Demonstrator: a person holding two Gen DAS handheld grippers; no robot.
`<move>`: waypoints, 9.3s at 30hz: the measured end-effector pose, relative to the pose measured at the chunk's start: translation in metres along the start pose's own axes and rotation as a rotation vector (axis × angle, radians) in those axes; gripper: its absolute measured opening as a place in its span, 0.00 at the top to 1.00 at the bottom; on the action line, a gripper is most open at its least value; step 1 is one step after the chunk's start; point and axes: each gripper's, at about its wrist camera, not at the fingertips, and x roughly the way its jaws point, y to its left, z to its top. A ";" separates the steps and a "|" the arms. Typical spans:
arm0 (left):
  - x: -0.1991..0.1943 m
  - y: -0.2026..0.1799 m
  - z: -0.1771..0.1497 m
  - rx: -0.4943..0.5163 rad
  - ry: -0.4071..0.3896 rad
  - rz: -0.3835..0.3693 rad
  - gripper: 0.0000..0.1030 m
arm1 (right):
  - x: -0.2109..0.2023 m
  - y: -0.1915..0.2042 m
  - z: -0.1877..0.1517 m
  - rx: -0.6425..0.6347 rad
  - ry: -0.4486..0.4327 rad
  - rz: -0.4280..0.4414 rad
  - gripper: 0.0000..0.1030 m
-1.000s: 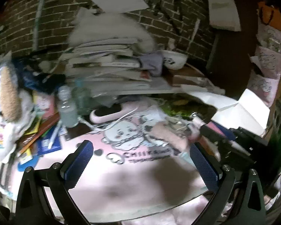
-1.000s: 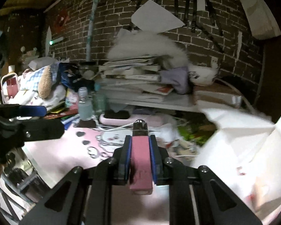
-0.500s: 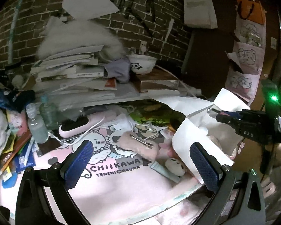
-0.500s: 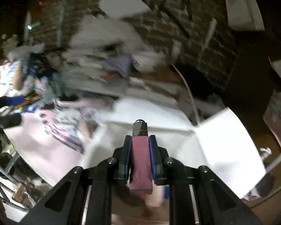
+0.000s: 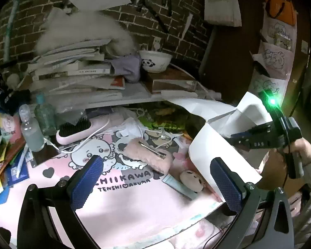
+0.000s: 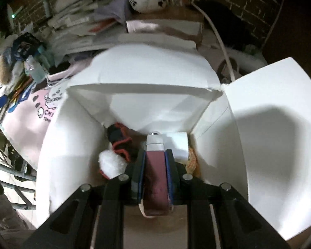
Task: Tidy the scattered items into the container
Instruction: 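Carry the pink case into the white box and open the right gripper, then grasp the pink fluffy pouch with metal clip with the left gripper, then carry the pink pouch into the white box and open the left gripper, then grasp the light blue tube on the mat with the right gripper, then carry the light blue tube into the white box and open the right gripper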
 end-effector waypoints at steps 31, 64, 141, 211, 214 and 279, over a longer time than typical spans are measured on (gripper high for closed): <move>0.147 0.005 -0.012 -0.097 0.226 0.008 0.01 | -0.082 0.092 -0.033 0.004 -0.597 0.128 0.22; 0.124 0.060 -0.023 -0.117 0.276 0.060 0.47 | -0.067 0.069 -0.024 0.102 -0.569 0.223 0.22; 0.094 -0.161 0.100 0.451 0.391 -0.264 0.73 | 0.062 0.210 -0.025 -0.001 -0.448 0.094 0.22; -0.020 0.005 0.004 0.017 0.025 0.037 0.00 | 0.059 0.159 -0.115 0.047 -0.532 0.015 0.88; -0.020 0.006 0.004 0.014 0.026 0.036 0.00 | 0.058 0.166 -0.116 0.036 -0.540 0.029 0.88; -0.080 0.029 0.005 -0.042 -0.078 0.031 0.00 | -0.042 0.191 -0.038 -0.110 -0.729 0.143 0.86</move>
